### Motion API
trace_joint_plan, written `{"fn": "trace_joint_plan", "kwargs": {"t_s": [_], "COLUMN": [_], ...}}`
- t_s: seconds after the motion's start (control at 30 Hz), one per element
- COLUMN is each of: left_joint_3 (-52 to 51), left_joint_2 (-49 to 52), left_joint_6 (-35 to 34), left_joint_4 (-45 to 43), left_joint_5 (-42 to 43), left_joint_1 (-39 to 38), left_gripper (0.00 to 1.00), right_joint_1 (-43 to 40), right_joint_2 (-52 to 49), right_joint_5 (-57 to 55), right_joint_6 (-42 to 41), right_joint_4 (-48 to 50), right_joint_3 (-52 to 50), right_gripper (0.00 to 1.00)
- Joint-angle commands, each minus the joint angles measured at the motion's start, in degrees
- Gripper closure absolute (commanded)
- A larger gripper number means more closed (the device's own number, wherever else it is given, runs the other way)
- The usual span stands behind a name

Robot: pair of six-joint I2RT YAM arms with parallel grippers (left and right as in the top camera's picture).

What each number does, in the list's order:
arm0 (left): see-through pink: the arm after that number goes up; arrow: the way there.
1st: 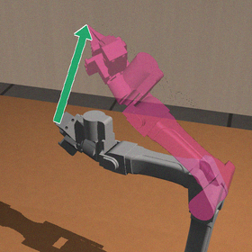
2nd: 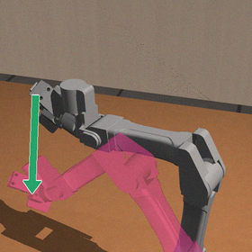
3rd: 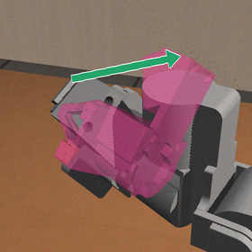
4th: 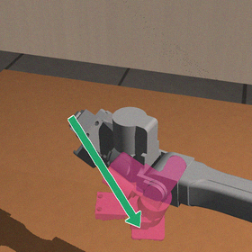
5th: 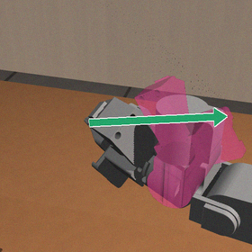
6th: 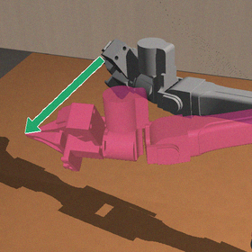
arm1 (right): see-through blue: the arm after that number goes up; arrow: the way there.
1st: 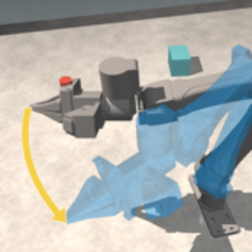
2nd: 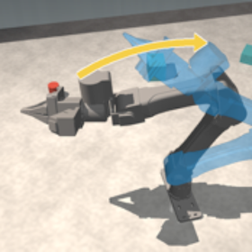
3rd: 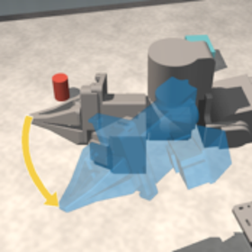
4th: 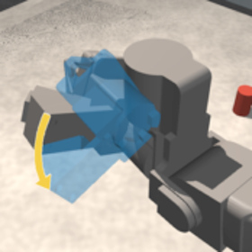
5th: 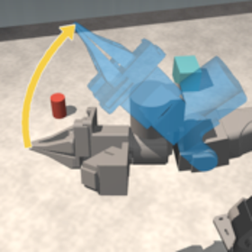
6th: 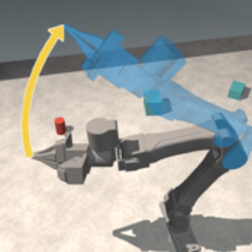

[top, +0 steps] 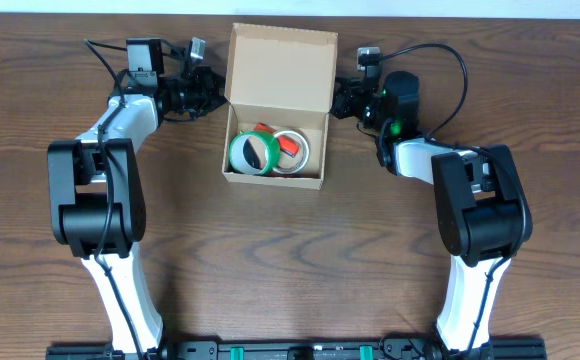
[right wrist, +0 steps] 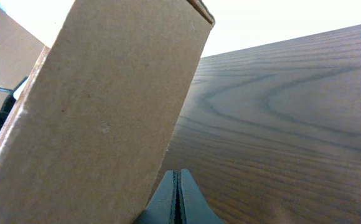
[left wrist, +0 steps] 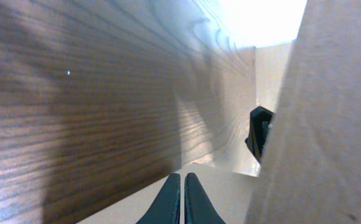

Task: Pack container
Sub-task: 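Fold the side flaps inward with both grippers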

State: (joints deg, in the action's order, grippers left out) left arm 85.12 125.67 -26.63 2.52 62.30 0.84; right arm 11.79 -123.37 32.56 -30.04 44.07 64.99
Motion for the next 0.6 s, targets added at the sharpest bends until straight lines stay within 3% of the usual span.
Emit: {"fn": "trace_joint_plan", "kwargs": {"t_s": [0.0, 0.57], "left_joint_3": [1.40, 2.23], "left_joint_2": [0.59, 0.59], "left_joint_6": [2.43, 3.54], "left_joint_4": [-0.74, -2.60], "left_joint_5": [0.04, 1.75], "left_joint_1": [-0.48, 0.52], "left_gripper": [0.95, 0.95], "right_joint_1": [-0.11, -0.15], "right_joint_2": [-0.70, 3.26], "right_joint_5": [-0.11, 3.08], "right_joint_6": [2.75, 6.64], "right_joint_4": [0.35, -1.62], "right_joint_3": [2.12, 3.58], "right_gripper": [0.99, 0.99]}}
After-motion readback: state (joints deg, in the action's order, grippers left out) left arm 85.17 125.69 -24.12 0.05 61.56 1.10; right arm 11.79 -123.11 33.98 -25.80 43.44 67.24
